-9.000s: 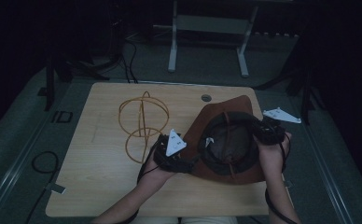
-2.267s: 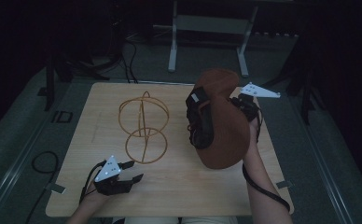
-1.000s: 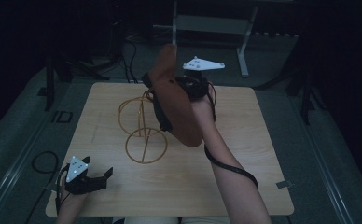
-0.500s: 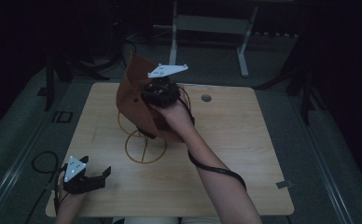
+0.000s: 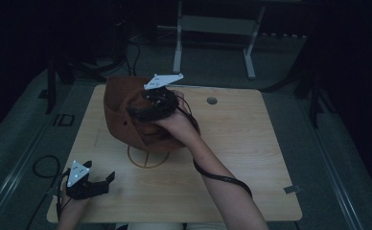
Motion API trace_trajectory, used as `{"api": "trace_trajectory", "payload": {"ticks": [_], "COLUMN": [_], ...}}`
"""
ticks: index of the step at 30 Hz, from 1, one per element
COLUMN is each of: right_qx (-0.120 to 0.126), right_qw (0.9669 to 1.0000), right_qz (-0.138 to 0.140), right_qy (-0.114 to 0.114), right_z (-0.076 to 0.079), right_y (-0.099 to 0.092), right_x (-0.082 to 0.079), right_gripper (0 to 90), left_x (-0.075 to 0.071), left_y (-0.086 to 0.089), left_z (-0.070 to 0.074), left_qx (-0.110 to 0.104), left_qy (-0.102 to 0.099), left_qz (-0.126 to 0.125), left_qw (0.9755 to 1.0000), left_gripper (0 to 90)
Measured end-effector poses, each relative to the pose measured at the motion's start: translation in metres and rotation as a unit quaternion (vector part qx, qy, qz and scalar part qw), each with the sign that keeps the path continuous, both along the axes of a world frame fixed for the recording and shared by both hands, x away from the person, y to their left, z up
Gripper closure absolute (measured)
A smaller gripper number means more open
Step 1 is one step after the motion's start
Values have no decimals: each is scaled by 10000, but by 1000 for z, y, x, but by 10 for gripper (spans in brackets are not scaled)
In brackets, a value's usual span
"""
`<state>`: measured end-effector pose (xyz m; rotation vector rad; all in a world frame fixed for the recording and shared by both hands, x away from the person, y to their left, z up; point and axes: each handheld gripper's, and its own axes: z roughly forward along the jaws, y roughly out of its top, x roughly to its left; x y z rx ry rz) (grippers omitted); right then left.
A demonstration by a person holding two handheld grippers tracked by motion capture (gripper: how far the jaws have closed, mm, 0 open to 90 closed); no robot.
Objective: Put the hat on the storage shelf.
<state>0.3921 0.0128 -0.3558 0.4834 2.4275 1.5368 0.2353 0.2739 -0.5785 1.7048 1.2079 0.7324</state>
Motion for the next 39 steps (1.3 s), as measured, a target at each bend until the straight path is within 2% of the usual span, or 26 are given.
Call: {"api": "trace_trajectory", "payload": {"ticks": [3,4,5,7,9,11,12,14,15,22,31,39], "right_qx": [104,142,142,313,308,227,236,234,162,88,55,110], "right_qw": [9999,9999,9999,9995,9994,9997,9996,9990,9990,9987,9964,9944], "right_qz": [-23,59,59,6,-64,-117,-148,-238,-280,-439,-817,-1047], "right_qy": [-48,-19,-19,-73,-159,-46,-65,-286,-323,-246,-215,-69], "right_z": [3,4,4,6,7,6,5,3,1,-8,-22,-39], "right_y": [-10,-15,-15,-28,-35,-44,-48,-56,-61,-92,-134,-164], "right_x": [-1,-1,-1,-1,-1,1,1,1,1,3,4,3], "right_gripper": [187,146,146,145,142,140,142,142,144,149,149,149], "left_x": [1,1,1,1,1,1,1,1,1,1,0,1], "left_y": [0,0,0,-1,-2,-2,-2,-2,-3,-3,-4,-4], "left_z": [-1,-1,-1,-1,-1,-1,-1,-2,-2,-2,-3,-4], "left_qx": [4,-8,-8,-1,11,18,23,25,32,25,44,50], "left_qy": [14,19,19,15,12,13,20,24,25,38,43,64], "left_qz": [3,2,2,6,8,0,-6,-12,-8,-13,4,-9], "left_qw": [10000,10000,10000,10000,10000,10000,10000,10000,10000,10000,10000,10000], "left_gripper": [30,30,30,30,30,30,30,30,30,30,30,29]}}
